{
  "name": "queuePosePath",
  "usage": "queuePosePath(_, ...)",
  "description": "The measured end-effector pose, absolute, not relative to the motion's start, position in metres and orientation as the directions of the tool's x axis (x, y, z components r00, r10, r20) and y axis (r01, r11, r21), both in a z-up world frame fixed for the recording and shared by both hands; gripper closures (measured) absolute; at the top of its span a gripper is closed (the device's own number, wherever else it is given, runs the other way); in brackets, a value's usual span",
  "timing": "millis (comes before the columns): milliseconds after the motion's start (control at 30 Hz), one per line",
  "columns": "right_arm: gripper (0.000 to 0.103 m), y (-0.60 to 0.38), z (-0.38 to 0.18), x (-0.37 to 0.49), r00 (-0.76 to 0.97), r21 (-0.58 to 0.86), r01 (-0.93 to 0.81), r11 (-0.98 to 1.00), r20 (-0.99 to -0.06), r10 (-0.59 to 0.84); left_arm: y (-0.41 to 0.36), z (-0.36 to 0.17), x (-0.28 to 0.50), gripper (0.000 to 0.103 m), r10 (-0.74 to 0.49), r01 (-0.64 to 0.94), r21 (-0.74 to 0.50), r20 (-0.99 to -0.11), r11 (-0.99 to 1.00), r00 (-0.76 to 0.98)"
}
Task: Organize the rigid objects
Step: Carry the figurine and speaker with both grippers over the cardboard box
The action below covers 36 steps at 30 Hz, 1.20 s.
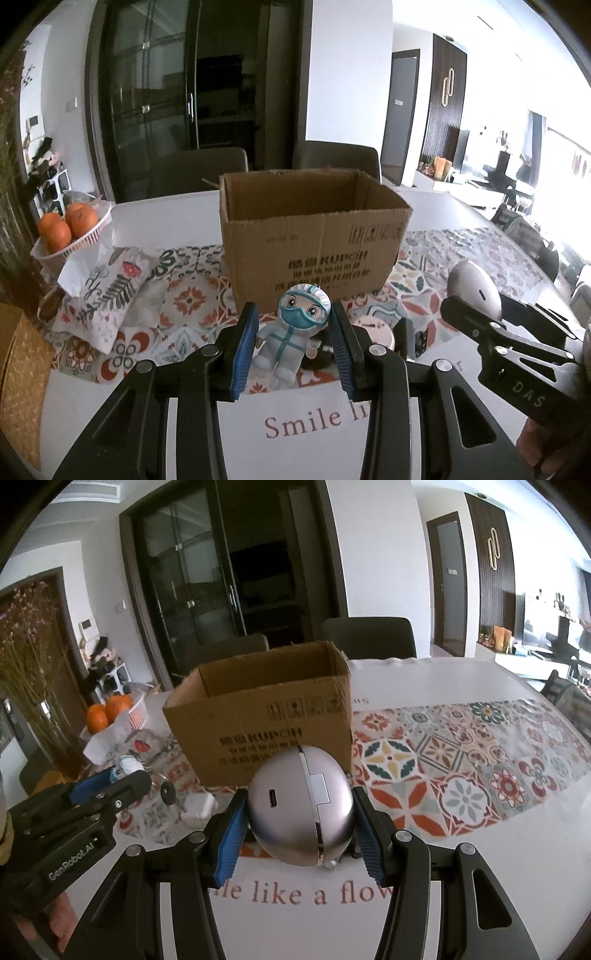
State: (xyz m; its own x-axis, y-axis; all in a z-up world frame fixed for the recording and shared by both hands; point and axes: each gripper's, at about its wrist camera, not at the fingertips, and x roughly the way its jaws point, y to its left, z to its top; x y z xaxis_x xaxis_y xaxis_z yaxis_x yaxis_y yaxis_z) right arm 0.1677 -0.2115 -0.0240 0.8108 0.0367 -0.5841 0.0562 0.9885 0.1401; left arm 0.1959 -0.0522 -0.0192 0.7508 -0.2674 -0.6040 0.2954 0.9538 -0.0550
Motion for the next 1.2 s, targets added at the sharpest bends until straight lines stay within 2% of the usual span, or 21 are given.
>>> queuePosePath(633,0.048,-0.207,0.029,0.226,0.843,0.132,-0.003,0.991,-0.533,0.074,-0.052,0.027,0.251,0.065,-0.301,0.324,-0.068,-0.582,0.944,0.755)
queuePosePath(967,0.048,-0.214,0.045,0.263,0.829,0.14,-0.016,0.99,-0.552,0.091,-0.061,0.051,0.279,0.065,-0.281,0.341,-0.003,-0.573,0.94,0.77)
queuePosePath(1200,0.048,-0.218,0.054,0.291,0.809,0.106,-0.023,0.994,-0.583,0.081,-0.067,0.056,0.306,0.065,-0.287,0.35,-0.007,-0.587,0.937,0.757)
